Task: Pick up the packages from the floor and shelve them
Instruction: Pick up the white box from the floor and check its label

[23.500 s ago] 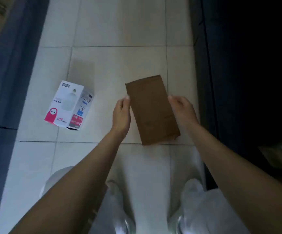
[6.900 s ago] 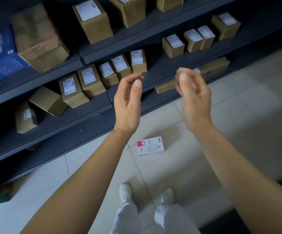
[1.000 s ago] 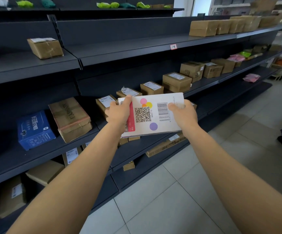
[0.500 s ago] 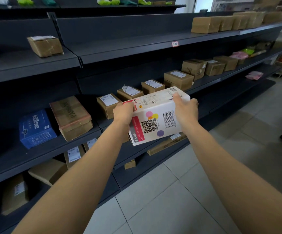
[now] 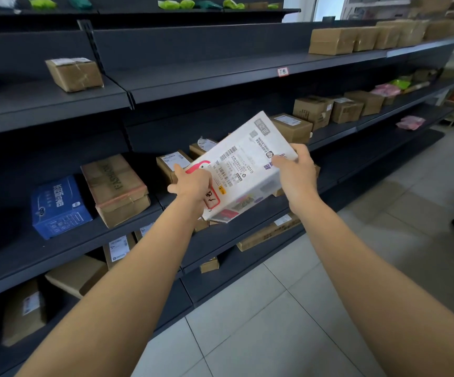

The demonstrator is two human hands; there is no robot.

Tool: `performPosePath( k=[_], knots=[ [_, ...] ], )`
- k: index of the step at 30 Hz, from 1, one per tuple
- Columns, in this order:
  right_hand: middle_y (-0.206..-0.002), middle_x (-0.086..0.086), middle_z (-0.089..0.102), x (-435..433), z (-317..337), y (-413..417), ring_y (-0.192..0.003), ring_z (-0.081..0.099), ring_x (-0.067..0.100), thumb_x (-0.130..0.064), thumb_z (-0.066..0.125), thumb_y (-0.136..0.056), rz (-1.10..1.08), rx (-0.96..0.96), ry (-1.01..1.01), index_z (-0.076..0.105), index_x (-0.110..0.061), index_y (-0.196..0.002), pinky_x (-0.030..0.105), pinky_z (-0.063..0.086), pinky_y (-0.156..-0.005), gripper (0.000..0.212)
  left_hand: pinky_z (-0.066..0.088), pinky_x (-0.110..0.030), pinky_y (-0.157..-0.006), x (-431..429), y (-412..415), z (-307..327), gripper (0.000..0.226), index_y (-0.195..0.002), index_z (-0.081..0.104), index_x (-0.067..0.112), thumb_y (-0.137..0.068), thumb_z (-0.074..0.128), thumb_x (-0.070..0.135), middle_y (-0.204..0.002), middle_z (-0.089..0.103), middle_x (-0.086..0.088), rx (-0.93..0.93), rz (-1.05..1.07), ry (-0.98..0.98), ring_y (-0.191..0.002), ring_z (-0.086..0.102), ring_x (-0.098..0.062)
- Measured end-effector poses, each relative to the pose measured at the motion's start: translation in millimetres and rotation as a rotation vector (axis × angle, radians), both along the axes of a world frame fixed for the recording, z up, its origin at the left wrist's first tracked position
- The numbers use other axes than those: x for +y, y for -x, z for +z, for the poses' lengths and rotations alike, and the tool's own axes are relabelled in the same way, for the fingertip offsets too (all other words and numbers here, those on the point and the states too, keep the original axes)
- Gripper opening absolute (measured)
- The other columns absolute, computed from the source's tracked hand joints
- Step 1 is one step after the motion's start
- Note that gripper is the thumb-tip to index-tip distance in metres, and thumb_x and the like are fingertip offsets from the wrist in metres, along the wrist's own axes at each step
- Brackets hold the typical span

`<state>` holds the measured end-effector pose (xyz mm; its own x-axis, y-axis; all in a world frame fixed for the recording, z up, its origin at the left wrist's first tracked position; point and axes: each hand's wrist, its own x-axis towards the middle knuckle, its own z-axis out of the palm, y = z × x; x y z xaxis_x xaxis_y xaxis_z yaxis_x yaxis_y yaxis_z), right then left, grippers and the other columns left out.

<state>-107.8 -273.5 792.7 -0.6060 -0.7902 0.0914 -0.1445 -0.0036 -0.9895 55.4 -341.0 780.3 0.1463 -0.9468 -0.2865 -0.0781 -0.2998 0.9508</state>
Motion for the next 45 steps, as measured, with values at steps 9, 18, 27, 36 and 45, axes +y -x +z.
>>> performPosePath(
  k=[9,18,27,36,45],
  knots=[
    [-0.137,0.007,0.04,5.0,7.8,-10.9,-0.119,0.055,0.025,-0.006,0.056,-0.087,0.058,-0.062,0.177,0.053,-0.021,-0.118,0.05,0.056,-0.092,0.035,0.057,-0.038,-0.059,8.9,2.8,1.8,0.06,-0.132,0.034,0.016,-0.078,0.053,-0.003,-0.135,0.026,-0.009,0.046,0.007,-0.01,-0.077,0.044,-0.019],
    [-0.138,0.005,0.046,3.7,9.4,-8.8,-0.113,0.056,0.009,-0.009,0.061,-0.088,0.1,-0.038,0.267,0.033,-0.029,-0.14,0.013,0.055,-0.069,0.063,0.058,-0.04,-0.053,13.6,-0.9,9.9,0.052,-0.129,0.038,0.025,-0.081,0.051,0.009,-0.135,0.046,-0.015,0.049,-0.305,-0.079,-0.102,0.064,-0.034],
    [-0.145,0.004,0.046,1.8,20.8,16.9,-0.121,0.058,0.023,-0.024,0.057,-0.081,0.057,-0.187,0.252,0.008,-0.041,-0.153,0.05,0.053,-0.096,0.089,0.051,-0.02,-0.044,25.7,0.2,29.4,0.039,-0.114,0.056,0.027,-0.087,0.057,0.054,-0.073,0.077,0.009,-0.156,-0.583,0.02,-0.058,0.071,-0.006],
    [-0.125,0.008,0.052,-1.3,13.6,8.1,-0.094,0.07,0.019,-0.019,0.058,-0.09,0.069,-0.24,0.185,0.039,-0.023,-0.121,0.025,0.058,-0.058,0.037,0.061,-0.031,-0.064,27.0,9.8,28.3,0.058,-0.131,0.036,0.022,-0.088,0.064,0.048,-0.101,0.074,0.001,-0.024,-0.622,0.135,-0.078,0.076,-0.016],
    [-0.107,0.002,0.076,2.7,23.0,4.3,-0.094,0.074,0.021,-0.034,0.048,-0.094,0.347,-0.074,0.151,0.062,-0.026,-0.123,0.04,0.059,-0.081,0.033,0.062,-0.043,-0.07,21.5,10.3,55.6,0.065,-0.138,0.022,0.014,-0.093,0.061,0.038,-0.098,0.071,-0.008,0.106,-0.344,0.064,-0.076,0.074,-0.023]
  ],
)
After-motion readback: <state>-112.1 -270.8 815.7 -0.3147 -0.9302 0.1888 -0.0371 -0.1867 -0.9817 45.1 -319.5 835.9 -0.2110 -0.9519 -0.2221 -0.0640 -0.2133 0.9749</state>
